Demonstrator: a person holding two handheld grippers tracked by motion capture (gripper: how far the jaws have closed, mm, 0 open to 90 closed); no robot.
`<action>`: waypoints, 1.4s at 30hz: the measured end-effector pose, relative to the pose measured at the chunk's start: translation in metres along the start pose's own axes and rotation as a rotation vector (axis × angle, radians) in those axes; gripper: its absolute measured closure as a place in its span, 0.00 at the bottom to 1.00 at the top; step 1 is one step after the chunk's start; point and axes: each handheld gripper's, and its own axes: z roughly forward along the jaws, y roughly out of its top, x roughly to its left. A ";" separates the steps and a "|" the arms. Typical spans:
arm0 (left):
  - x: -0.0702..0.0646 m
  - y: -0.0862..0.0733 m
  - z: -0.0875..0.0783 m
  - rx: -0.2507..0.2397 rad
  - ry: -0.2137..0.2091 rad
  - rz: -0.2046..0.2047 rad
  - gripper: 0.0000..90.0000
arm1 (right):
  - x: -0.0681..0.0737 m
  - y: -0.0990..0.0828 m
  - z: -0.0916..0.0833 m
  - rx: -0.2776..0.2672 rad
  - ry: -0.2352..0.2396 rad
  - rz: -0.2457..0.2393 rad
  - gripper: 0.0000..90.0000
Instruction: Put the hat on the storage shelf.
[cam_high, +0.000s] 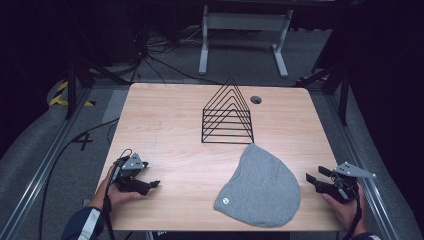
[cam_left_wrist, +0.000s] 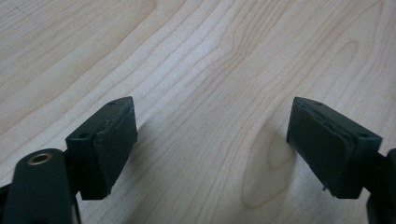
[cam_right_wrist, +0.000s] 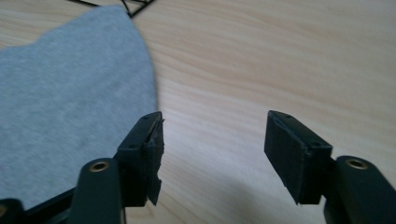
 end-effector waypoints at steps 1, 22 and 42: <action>-0.002 0.002 0.001 0.001 -0.007 0.015 0.21 | 0.004 0.007 0.000 -0.004 0.004 -0.022 0.48; -0.104 0.087 0.057 -0.030 -0.333 0.296 0.61 | 0.097 0.070 0.108 0.225 0.202 -0.272 0.82; -0.162 0.106 0.092 0.029 -0.404 0.420 0.70 | 0.161 0.109 0.165 0.249 0.344 -0.362 0.94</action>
